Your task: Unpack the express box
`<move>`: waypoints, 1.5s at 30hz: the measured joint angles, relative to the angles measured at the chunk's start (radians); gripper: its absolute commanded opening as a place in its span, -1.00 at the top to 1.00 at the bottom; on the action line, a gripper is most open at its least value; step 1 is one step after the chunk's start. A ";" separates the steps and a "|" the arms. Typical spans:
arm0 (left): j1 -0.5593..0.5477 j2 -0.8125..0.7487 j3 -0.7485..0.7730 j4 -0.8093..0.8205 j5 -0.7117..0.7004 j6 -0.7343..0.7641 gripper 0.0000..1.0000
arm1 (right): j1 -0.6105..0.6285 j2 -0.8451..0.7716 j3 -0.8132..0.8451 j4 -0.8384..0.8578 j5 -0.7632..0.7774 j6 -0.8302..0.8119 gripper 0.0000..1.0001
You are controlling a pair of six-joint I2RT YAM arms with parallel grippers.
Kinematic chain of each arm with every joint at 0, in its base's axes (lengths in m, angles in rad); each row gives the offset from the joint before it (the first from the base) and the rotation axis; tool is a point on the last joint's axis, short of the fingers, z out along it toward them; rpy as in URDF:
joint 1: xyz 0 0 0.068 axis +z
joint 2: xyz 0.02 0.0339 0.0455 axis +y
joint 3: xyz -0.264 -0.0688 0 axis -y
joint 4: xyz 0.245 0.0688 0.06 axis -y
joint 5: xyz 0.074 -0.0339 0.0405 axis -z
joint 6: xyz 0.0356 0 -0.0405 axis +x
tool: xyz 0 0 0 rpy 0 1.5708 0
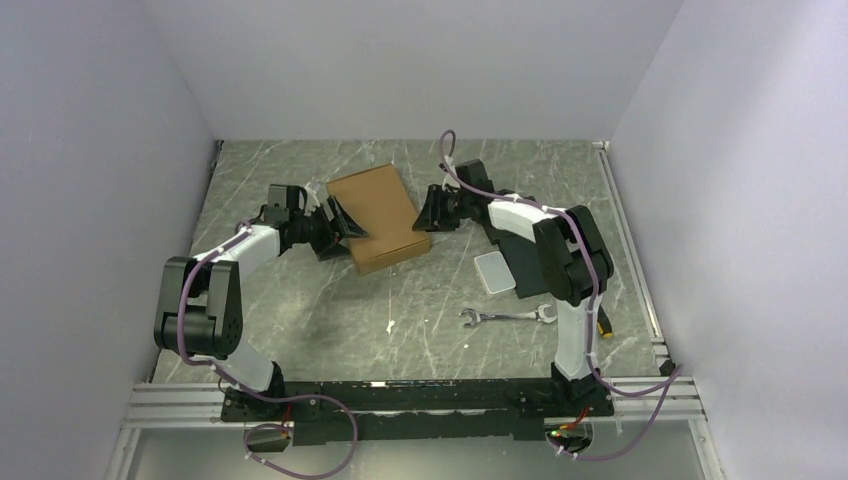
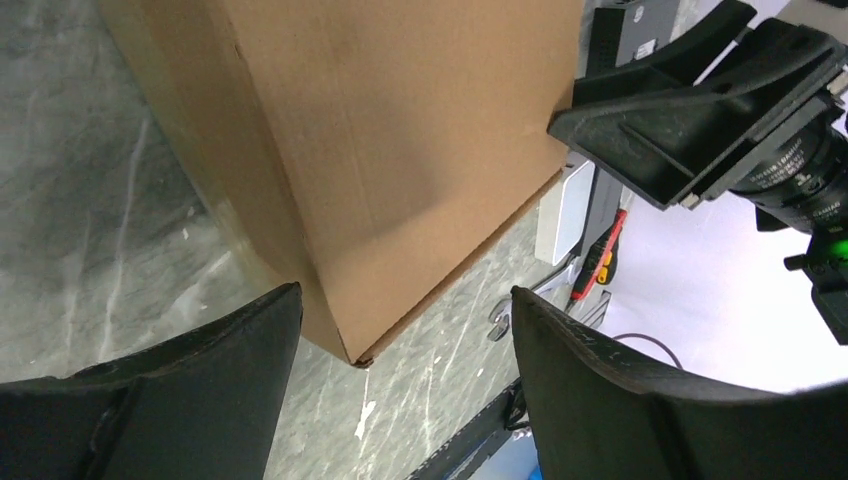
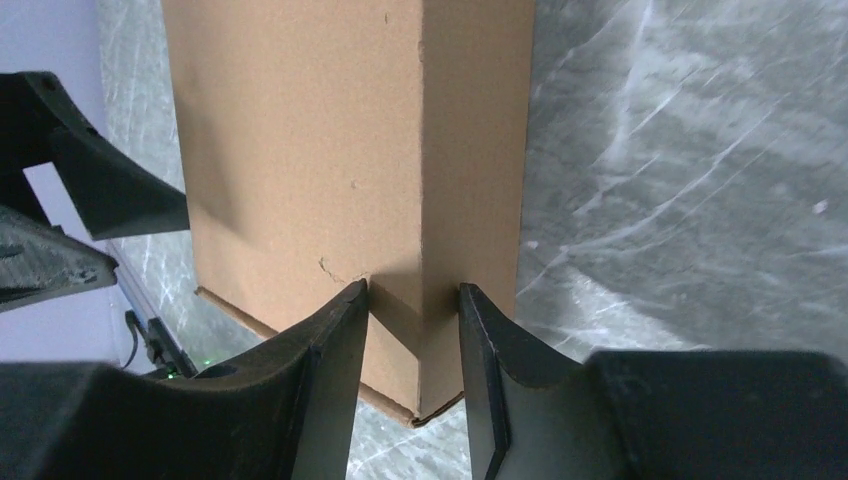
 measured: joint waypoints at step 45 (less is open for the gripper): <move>-0.314 -0.183 0.228 -0.082 -0.215 -0.032 -0.38 | 0.110 -0.301 -0.451 0.210 0.071 0.231 -0.17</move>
